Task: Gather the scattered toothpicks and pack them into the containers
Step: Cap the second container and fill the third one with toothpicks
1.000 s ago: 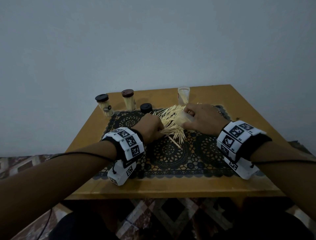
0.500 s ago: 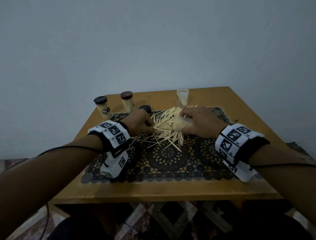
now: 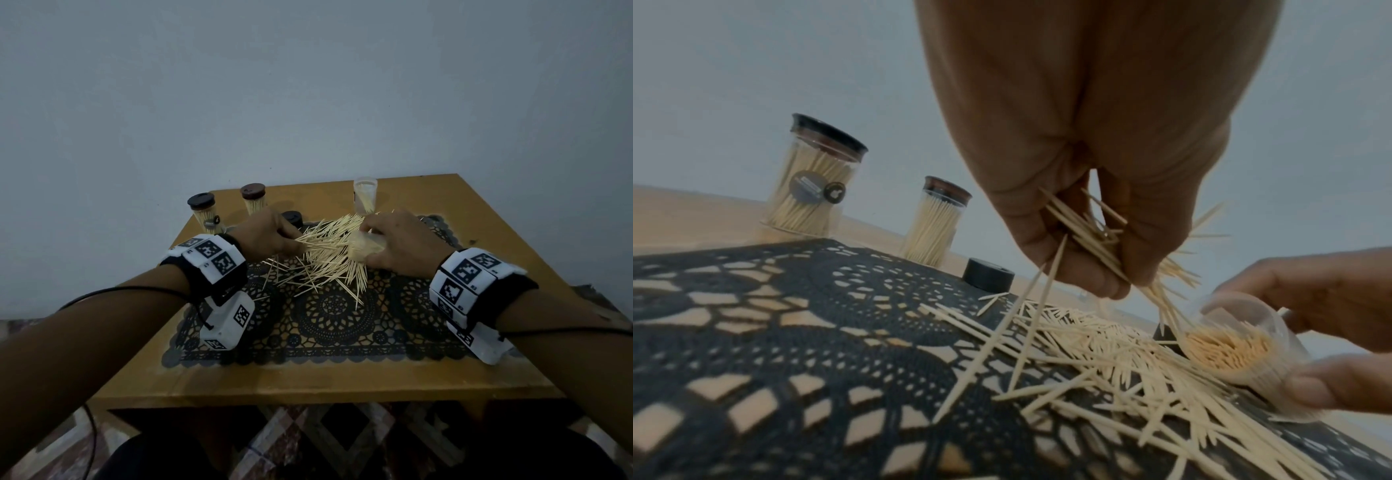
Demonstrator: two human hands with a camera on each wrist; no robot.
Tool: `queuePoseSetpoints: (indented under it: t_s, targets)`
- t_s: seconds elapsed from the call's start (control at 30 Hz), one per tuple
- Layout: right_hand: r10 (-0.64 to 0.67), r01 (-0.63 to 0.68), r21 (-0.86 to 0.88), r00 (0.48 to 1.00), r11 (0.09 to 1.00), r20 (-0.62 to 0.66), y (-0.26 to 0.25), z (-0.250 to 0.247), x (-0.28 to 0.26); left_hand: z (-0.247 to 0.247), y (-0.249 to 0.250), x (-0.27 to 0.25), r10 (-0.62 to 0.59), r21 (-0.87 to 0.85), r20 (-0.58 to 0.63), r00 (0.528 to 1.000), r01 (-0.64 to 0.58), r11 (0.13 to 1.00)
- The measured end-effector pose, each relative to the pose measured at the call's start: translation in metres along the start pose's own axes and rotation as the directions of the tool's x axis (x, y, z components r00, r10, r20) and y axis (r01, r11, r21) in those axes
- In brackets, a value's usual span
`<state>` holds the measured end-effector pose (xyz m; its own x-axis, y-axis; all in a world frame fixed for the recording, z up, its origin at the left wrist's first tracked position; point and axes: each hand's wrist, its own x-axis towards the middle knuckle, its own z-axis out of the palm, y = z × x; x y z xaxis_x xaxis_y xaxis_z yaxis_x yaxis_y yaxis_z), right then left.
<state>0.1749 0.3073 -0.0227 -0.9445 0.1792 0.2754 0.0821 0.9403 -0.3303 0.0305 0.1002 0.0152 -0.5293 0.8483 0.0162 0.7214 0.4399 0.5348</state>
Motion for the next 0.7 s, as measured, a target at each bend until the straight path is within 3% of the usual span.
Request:
queuePoseSetpoints:
  t_s: [0.3, 0.53, 0.7]
  targets:
    - [-0.093, 0.092, 0.02, 0.995, 0.996, 0.04, -0.003, -0.001, -0.001, 0.013, 0.015, 0.006, 0.006, -0.054, 0.078, 0.997, -0.001, 0.999]
    - [-0.093, 0.092, 0.028, 0.994, 0.995, 0.049, -0.004, -0.003, -0.001, 0.028, 0.023, 0.016, 0.125, 0.338, 0.131, 0.983, -0.163, 0.927]
    - [-0.089, 0.087, 0.027, 0.994, 0.996, 0.057, -0.004, 0.0, 0.001, 0.044, 0.033, 0.023, 0.085, 0.452, 0.165, 0.983, -0.152, 0.879]
